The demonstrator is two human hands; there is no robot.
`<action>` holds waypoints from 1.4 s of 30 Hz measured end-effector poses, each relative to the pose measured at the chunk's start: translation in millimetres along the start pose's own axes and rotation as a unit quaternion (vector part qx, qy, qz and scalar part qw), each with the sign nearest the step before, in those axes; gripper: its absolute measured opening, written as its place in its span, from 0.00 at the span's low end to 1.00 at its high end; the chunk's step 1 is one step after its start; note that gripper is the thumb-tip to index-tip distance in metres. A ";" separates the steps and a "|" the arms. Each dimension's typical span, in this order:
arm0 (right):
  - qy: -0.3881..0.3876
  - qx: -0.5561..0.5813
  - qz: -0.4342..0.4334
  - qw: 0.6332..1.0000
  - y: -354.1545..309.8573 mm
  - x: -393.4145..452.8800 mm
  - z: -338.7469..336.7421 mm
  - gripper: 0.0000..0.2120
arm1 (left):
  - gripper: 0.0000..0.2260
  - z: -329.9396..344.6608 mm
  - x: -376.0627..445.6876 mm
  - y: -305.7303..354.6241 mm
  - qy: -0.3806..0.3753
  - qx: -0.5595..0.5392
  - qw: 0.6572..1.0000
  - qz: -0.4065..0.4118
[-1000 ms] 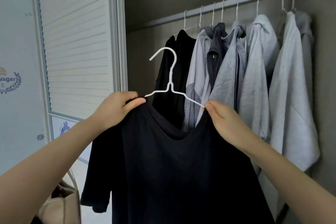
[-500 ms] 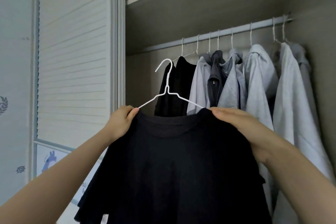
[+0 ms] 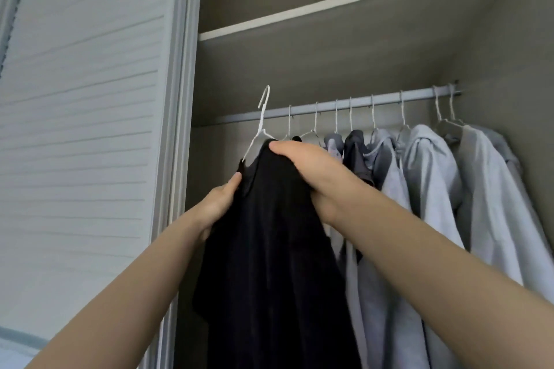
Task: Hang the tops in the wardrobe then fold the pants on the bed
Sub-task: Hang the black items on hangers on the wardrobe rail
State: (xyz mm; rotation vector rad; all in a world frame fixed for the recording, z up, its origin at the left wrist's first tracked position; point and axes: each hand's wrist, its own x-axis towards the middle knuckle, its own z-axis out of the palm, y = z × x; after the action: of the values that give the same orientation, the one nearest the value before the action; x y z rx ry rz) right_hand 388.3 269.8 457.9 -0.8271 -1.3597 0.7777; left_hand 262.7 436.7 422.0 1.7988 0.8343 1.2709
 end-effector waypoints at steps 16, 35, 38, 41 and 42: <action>0.186 -0.147 -0.122 0.964 39.9 227.1 56.6 0.14 | 0.34 -25.2 -1.4 -45.1 0.046 0.172 0.961 0.210; 0.184 -0.553 -0.016 0.812 61.1 273.7 6.2 0.13 | 0.14 -14.1 21.8 -91.5 0.039 0.167 0.979 0.108; 0.170 -0.547 -0.026 0.819 63.2 271.0 8.8 0.13 | 0.11 -13.0 22.6 -92.3 0.052 0.168 0.979 0.105; 0.133 -0.499 -0.048 0.855 61.6 261.2 14.3 0.13 | 0.12 -12.7 22.6 -91.7 0.061 0.157 0.980 0.104; 0.112 -0.481 -0.044 0.868 61.2 255.8 16.9 0.11 | 0.12 -13.0 22.1 -91.6 0.064 0.156 0.980 0.103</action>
State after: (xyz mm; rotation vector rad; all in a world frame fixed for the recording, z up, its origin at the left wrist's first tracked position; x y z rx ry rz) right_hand 387.3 521.8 535.3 -1.5549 -1.5392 -0.1461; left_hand 249.4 503.2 355.4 2.1124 0.9820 1.4661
